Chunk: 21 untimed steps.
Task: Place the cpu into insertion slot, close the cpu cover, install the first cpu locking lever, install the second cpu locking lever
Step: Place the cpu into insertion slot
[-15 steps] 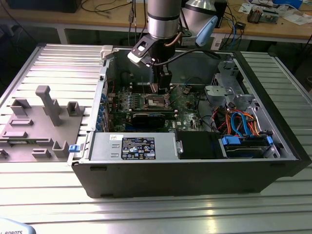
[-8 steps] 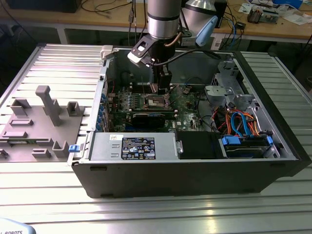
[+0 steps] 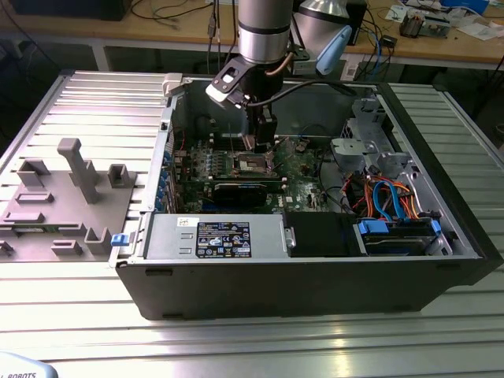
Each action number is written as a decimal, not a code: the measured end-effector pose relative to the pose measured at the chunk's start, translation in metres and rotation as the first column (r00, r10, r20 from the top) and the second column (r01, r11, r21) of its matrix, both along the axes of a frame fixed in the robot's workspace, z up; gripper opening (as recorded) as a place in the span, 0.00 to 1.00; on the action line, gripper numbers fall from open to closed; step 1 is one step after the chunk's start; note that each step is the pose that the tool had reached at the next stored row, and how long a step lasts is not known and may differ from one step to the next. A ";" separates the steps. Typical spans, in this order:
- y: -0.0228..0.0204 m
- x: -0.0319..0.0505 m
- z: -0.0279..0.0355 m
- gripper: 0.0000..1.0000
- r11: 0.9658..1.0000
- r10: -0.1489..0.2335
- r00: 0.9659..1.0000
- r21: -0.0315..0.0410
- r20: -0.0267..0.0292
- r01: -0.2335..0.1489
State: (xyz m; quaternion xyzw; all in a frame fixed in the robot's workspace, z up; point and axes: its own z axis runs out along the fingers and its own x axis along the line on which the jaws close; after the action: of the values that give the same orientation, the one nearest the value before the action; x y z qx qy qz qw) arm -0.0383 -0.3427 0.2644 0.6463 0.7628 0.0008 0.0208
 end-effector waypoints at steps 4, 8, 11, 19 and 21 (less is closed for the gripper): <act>0.0000 0.0000 -0.0003 0.55 1.000 -0.002 1.000 0.000 0.000 0.002; 0.0000 0.0000 -0.0005 0.55 1.000 -0.004 1.000 0.000 0.000 0.004; 0.0000 0.0000 -0.0008 0.55 1.000 -0.006 1.000 0.000 0.000 0.006; 0.0000 0.0000 -0.0015 0.55 1.000 -0.010 1.000 0.000 0.000 0.010; 0.0000 0.0000 -0.0019 0.55 1.000 -0.011 1.000 0.000 0.000 0.011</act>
State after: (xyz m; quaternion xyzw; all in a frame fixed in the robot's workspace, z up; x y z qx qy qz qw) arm -0.0382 -0.3427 0.2625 0.6505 0.7592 0.0007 0.0208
